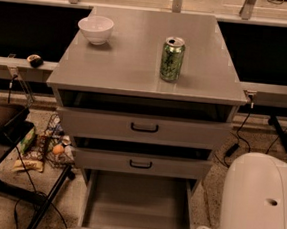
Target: Close bottom drawer
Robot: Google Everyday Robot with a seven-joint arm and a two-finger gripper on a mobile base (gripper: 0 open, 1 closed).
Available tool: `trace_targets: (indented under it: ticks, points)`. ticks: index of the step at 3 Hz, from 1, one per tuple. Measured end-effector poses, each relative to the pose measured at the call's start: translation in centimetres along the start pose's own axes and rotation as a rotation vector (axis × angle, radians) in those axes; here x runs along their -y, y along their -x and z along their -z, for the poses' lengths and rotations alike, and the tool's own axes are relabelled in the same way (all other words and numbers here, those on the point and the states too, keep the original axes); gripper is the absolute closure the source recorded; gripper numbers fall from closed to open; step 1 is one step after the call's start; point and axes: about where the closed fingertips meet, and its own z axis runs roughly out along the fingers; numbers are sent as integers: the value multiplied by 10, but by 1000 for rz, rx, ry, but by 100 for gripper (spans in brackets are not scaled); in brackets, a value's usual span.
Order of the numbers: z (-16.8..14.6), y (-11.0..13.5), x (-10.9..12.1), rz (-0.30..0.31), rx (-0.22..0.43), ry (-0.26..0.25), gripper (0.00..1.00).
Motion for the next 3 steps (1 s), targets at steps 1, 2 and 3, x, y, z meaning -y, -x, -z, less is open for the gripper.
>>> trace_targets:
  ticks: [1,2,3]
  points:
    - [-6,0,18,-59,57,-53,100]
    - [-20,12,28,-127,79,-86,100]
    - [-45,30,20,-152,87,-104,100]
